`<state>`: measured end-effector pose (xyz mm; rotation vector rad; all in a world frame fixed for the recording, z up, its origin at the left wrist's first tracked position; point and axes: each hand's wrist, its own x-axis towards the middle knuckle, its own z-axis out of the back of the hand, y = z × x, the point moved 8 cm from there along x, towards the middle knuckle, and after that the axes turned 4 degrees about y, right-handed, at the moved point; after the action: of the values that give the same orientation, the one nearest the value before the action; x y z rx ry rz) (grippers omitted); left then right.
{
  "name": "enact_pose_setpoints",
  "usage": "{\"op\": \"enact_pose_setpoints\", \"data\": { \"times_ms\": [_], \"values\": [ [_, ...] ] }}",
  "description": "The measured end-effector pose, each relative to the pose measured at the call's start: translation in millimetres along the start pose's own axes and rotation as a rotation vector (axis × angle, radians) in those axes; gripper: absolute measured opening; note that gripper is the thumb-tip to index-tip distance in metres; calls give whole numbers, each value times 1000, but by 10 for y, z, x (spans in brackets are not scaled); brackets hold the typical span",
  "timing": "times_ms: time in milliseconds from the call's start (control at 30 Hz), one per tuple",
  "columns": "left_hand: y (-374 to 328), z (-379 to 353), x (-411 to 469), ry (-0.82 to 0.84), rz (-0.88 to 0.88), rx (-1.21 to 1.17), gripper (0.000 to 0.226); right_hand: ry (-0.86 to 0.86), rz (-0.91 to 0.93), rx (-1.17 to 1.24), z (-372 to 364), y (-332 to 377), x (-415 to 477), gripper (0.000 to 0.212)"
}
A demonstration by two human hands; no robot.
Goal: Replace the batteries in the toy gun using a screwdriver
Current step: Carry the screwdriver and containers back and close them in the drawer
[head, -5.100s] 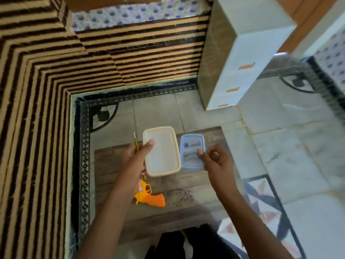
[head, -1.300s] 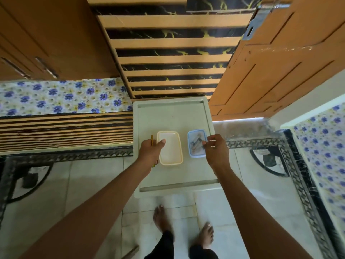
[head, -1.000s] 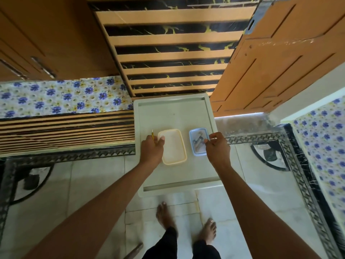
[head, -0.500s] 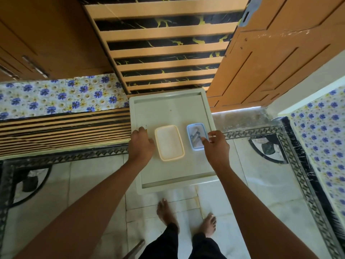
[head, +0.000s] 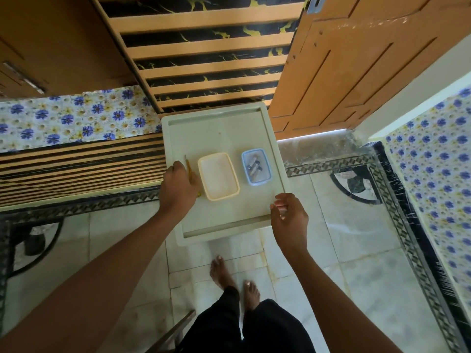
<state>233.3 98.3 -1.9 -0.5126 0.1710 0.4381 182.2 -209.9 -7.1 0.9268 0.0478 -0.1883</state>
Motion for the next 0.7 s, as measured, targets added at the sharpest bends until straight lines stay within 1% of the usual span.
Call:
{"op": "enact_pose_setpoints", "data": {
  "times_ms": [100, 167, 233, 333, 433, 500, 533, 600, 700],
  "values": [
    [50, 25, -257, -91, -99, -15, 30, 5, 100, -9, 3, -40, -168, 18],
    [115, -13, -431, -117, -191, 23, 33, 32, 173, -35, -24, -64, -237, 18],
    [234, -130, -606, -97, -239, 79, 45, 94, 240, -66, -98, -130, -314, 16],
    [375, -375, -814, 6, -307, 180, 71, 194, 357, -143, -227, -246, -512, 7],
    [415, -556, -913, 69, -390, 254, 93, 270, 473, -217, -361, -371, -662, 7],
    [444, -613, -942, 75, -424, 269, 103, 348, 481, -259, -495, -529, -700, 9],
    [487, -660, -959, 79, -428, 274, 104, 408, 464, -283, -596, -652, -722, 11],
    [535, -708, -952, 78, -421, 285, 103, 543, 399, -333, -810, -868, -708, 19],
    [538, -753, -930, 35, -451, 342, 96, 776, 250, -465, -1151, -1125, -663, 40]
  ]
}}
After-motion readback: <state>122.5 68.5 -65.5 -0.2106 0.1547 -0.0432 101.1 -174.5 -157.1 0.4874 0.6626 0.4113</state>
